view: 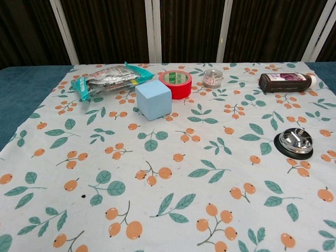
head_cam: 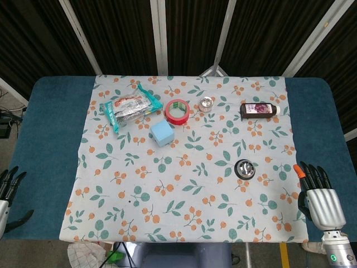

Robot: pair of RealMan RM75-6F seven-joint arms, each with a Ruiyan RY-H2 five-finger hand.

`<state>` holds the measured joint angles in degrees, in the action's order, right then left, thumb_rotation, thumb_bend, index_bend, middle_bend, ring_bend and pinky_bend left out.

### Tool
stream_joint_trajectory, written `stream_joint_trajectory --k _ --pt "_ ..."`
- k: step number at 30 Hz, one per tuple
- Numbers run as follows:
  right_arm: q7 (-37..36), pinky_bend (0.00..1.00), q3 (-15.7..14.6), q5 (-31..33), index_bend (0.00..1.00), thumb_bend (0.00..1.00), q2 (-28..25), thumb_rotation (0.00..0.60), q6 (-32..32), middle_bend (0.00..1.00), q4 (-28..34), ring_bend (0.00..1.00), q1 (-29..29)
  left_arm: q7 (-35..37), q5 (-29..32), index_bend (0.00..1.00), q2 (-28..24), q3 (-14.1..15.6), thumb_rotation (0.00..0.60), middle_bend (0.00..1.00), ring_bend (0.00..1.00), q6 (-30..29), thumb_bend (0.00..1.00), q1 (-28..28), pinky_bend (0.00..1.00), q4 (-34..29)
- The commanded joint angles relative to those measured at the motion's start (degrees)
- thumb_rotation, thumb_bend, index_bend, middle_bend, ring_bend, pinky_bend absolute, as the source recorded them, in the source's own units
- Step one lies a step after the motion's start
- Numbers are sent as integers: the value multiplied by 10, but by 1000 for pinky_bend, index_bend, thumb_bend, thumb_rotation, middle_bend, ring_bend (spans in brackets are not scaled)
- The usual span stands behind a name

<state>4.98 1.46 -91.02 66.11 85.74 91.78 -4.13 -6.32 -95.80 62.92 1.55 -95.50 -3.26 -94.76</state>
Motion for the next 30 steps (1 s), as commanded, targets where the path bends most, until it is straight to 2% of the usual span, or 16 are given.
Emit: stream_joint_trajectory --k 1,17,24,30 --pt "2 0 0 2 24 807 0 600 -2 0 0 0 -1 1 0 113 0 0 600 3 0 2 269 1 90 0" --pt "-1 0 -4 -11 24 807 8 600 -3 0 -5 0 -5 -4 3 115 1 -1 600 3 0 3 268 1 90 -2" --pt "-19 0 2 -33 26 811 44 600 0 0 -33 0 -20 -14 -9 116 4 7 600 4 0 4 269 -1 90 -2" --pt "-38 0 20 -10 31 958 69 600 -29 0 -43 0 -43 -13 -13 116 4 8 600 4 0 -2 268 -3 90 -2"
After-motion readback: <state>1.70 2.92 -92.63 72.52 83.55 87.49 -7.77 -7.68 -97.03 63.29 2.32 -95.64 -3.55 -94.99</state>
